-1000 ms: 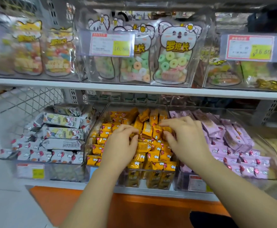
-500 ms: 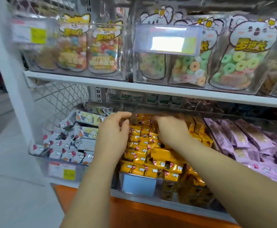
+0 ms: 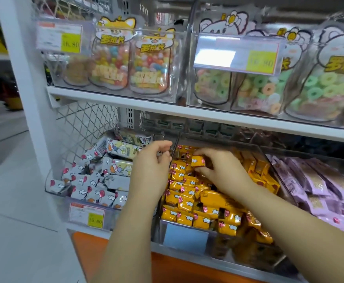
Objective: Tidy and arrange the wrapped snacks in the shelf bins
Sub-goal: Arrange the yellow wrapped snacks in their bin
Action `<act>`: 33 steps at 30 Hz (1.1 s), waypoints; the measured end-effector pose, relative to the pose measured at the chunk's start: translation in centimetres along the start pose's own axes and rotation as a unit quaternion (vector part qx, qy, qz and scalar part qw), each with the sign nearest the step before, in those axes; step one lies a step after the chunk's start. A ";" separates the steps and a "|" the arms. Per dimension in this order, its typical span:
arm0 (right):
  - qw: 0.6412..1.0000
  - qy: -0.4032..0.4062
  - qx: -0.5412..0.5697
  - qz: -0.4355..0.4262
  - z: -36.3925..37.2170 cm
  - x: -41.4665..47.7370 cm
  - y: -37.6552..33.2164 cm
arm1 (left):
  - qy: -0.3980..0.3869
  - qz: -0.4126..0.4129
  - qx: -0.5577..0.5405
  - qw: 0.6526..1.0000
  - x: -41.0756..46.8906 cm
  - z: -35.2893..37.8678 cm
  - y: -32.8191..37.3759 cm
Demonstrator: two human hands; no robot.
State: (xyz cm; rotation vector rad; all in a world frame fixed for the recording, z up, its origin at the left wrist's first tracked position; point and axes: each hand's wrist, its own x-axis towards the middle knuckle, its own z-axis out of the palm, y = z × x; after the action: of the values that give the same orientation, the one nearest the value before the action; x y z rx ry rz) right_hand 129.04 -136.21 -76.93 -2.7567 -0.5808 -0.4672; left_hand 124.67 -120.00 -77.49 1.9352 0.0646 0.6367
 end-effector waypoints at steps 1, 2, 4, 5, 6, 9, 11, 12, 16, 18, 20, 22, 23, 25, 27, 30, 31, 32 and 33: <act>0.999 0.012 0.030 -0.013 -0.3 -0.7 -0.3 | 0.000 0.003 0.006 1.000 -0.1 0.0 0.0; 0.998 0.018 0.058 -0.027 -0.6 -1.3 -0.5 | 0.000 0.005 0.012 1.000 -0.1 0.0 0.0; 0.994 -0.005 0.097 -0.050 -1.2 -2.7 -0.9 | -0.003 0.009 0.020 1.000 -0.3 0.1 0.1; 0.993 -0.026 0.100 -0.060 -1.4 -3.2 -0.9 | -0.005 0.011 0.023 1.000 -0.4 0.1 0.2; 0.992 -0.048 0.100 -0.067 -1.6 -3.7 -0.7 | -0.007 0.014 0.028 0.999 -0.5 0.2 0.3; 0.984 -0.103 0.118 -0.081 -2.6 -4.9 0.1 | -0.020 0.031 0.057 0.998 -1.0 0.4 0.6; 0.983 -0.104 0.132 -0.074 -3.6 -5.4 0.9 | -0.031 0.041 0.079 0.996 -1.4 0.7 1.0; 0.985 -0.088 0.133 -0.066 -4.1 -5.5 1.5 | -0.042 0.041 0.080 0.995 -1.6 1.0 1.2; 0.994 -0.006 0.110 -0.020 -5.4 -5.1 4.6 | -0.109 0.034 0.074 0.991 -2.4 2.5 2.3; 0.993 0.003 0.114 0.008 -5.5 -4.7 5.9 | -0.132 0.041 0.083 0.987 -1.8 3.7 2.5; 0.993 0.012 0.114 0.019 -5.3 -4.2 6.8 | -0.144 0.043 0.099 0.984 -0.4 5.3 2.5; 0.994 0.015 0.108 0.030 -5.0 -3.7 7.5 | -0.150 0.034 0.146 0.977 1.5 7.1 2.5; 0.994 0.007 0.098 0.042 -4.8 -3.5 7.8 | -0.156 0.027 0.180 0.971 2.4 7.9 2.5; 0.995 -0.022 0.075 0.067 -4.3 -3.0 8.4 | -0.190 0.027 0.278 0.941 4.3 9.4 2.6; 0.994 -0.040 0.077 0.069 -3.8 -2.8 9.0 | -0.228 0.042 0.345 0.909 6.0 10.8 2.1; 0.991 -0.047 0.108 0.058 -3.6 -2.8 9.4 | -0.253 0.063 0.422 0.868 8.1 12.5 0.9; 0.991 -0.048 0.115 0.055 -3.7 -2.9 9.5 | -0.255 0.060 0.432 0.863 8.5 12.8 0.5; 0.990 -0.047 0.120 0.054 -3.7 -2.9 9.6 | -0.257 0.056 0.433 0.862 8.9 13.0 0.0; 0.990 -0.044 0.123 0.053 -3.7 -2.9 9.7 | -0.257 0.054 0.432 0.863 9.2 13.0 -0.4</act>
State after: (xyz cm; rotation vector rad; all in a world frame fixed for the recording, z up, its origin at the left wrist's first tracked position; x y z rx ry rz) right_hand 129.72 -146.94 -76.60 -2.5656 -0.4748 -0.2341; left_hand 138.62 -127.73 -78.16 2.9452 -0.1183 0.1147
